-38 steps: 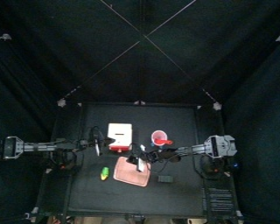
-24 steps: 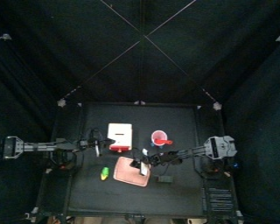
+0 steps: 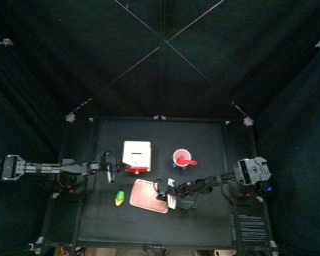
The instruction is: Grab corn
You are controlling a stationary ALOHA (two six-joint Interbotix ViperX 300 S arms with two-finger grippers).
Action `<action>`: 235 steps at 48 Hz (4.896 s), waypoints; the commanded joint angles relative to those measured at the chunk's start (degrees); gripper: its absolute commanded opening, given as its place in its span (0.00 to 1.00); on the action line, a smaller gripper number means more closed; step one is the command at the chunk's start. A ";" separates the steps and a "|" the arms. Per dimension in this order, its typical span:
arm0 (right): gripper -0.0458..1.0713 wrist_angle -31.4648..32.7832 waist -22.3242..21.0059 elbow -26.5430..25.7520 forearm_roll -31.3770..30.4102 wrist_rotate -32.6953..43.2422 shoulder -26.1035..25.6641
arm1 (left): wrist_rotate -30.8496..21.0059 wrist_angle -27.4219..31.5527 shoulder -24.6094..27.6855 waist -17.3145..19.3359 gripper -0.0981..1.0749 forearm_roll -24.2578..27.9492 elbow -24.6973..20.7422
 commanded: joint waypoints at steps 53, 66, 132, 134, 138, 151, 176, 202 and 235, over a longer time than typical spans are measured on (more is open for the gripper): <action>0.50 -9.14 -15.64 13.54 -0.26 -0.70 -33.31 | -13.62 60.82 3.25 -3.87 0.85 -6.06 -23.12; 0.50 -9.84 -17.31 18.81 -0.53 -0.79 -42.71 | -43.24 68.47 3.34 -8.09 0.85 10.72 -24.35; 0.50 -17.14 -17.05 26.46 -3.34 -0.79 -50.27 | -97.73 71.19 28.74 -29.44 0.87 15.56 -28.48; 0.50 -17.14 -17.14 26.37 -3.34 -0.79 -50.27 | -97.82 71.02 28.74 -29.36 0.87 15.29 -28.39; 0.50 -17.14 -17.31 26.54 -3.34 -0.70 -50.27 | -97.73 70.05 29.27 -29.44 0.87 15.21 -28.30; 0.50 -17.14 -17.23 26.46 -3.34 -0.70 -50.27 | -97.73 66.71 32.52 -29.36 0.87 13.54 -26.54; 0.50 -17.14 -17.31 26.54 -3.34 -0.70 -50.27 | -97.47 65.48 34.10 -29.09 0.86 11.60 -25.40; 0.50 -17.14 -17.31 26.63 -3.34 -0.70 -50.27 | -97.12 64.16 34.28 -29.09 0.76 6.68 -24.52; 0.50 -17.14 -17.31 26.72 -3.43 -0.79 -50.27 | -95.63 64.07 28.30 -28.74 0.60 11.69 -25.05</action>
